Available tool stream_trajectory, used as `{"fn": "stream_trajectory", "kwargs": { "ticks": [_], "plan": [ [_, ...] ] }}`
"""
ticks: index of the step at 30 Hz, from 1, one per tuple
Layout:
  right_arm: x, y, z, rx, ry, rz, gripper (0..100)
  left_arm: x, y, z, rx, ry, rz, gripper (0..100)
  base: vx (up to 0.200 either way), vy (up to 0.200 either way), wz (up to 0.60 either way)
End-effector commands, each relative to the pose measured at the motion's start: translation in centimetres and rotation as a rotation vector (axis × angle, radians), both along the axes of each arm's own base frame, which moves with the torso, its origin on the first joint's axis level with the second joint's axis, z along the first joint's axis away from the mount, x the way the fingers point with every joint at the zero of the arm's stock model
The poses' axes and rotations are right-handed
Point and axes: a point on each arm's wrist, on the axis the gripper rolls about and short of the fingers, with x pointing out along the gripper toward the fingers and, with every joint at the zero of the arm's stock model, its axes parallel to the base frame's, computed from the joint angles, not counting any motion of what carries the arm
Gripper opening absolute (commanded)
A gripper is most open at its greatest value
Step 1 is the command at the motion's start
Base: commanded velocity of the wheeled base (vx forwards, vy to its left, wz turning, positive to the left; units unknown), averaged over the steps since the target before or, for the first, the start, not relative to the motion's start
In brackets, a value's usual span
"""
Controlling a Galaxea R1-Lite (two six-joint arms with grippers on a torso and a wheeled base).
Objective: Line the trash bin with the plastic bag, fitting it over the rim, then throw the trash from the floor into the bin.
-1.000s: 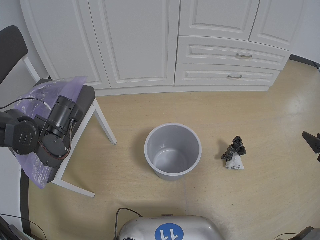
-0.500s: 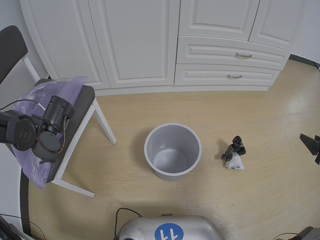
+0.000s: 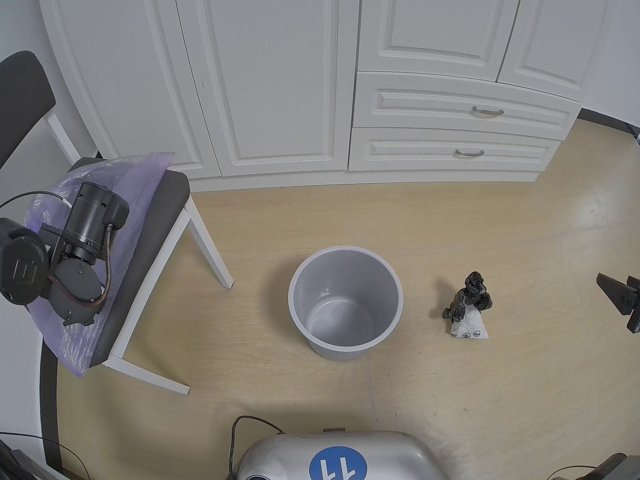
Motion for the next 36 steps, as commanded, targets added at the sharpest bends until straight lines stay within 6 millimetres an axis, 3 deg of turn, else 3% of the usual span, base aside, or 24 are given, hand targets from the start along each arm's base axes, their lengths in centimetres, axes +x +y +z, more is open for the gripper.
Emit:
{"fn": "stream_trajectory", "kwargs": {
  "ticks": [1,14,36],
  "plan": [
    [-0.1,-0.1,0.1,0.0,-0.008,-0.007,100,-2.0,0.8,1.6,0.003,-0.036,-0.008,100,0.0,0.0,0.0],
    [-0.3,-0.1,0.2,-0.002,-0.018,-0.01,100,-5.9,1.9,4.0,0.048,-0.058,-0.065,100,0.0,0.0,0.0],
    [-0.5,-0.1,0.2,-0.003,-0.024,-0.01,100,-5.0,0.8,3.8,0.044,-0.105,-0.112,100,0.0,0.0,0.0]
  ]
}}
